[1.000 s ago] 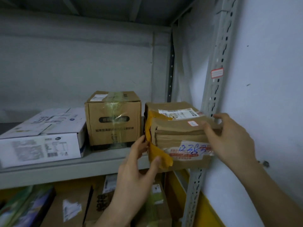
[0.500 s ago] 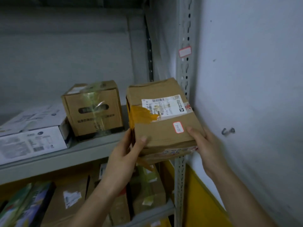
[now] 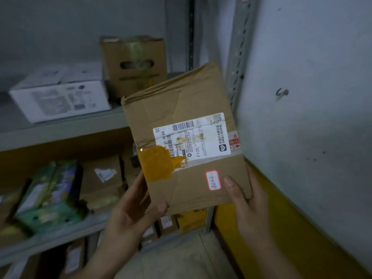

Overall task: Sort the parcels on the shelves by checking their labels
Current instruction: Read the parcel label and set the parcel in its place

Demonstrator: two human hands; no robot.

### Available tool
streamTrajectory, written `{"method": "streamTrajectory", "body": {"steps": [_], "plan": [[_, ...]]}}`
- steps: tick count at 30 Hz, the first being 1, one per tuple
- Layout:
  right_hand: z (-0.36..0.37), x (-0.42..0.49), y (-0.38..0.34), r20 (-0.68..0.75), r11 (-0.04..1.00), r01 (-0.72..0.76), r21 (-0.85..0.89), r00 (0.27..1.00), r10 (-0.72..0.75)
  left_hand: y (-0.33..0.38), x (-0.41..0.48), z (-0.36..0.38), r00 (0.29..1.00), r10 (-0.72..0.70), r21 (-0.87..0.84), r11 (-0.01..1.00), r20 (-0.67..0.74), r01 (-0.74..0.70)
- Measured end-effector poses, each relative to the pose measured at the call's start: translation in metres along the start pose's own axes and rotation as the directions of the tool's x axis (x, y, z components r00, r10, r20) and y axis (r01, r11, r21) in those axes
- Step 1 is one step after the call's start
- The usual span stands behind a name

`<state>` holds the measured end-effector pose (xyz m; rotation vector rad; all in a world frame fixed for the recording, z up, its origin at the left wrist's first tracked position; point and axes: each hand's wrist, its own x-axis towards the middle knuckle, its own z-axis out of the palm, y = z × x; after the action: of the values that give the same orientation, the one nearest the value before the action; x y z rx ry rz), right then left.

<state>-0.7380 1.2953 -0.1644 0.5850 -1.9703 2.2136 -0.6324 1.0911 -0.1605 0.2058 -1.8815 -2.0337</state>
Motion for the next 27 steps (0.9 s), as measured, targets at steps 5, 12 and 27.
{"method": "streamTrajectory", "body": {"steps": [5, 12, 27], "plan": [[0.039, -0.041, -0.011, 0.146, 0.999, -0.052, 0.004, 0.988, 0.051, 0.009, -0.059, -0.045, 0.997, 0.027, 0.022, 0.999, -0.076, -0.025], [0.098, -0.071, -0.026, 0.433, 0.784, -0.474, 0.400, 0.852, 0.294, 0.064, -0.066, -0.126, 0.944, 0.275, 0.357, 0.913, -0.182, -0.197], [0.159, -0.112, -0.014, 0.497, 0.534, -0.767, 0.355, 0.639, 0.587, 0.104, -0.013, -0.161, 0.978, 0.153, 0.769, 0.606, 0.142, -0.206]]}}
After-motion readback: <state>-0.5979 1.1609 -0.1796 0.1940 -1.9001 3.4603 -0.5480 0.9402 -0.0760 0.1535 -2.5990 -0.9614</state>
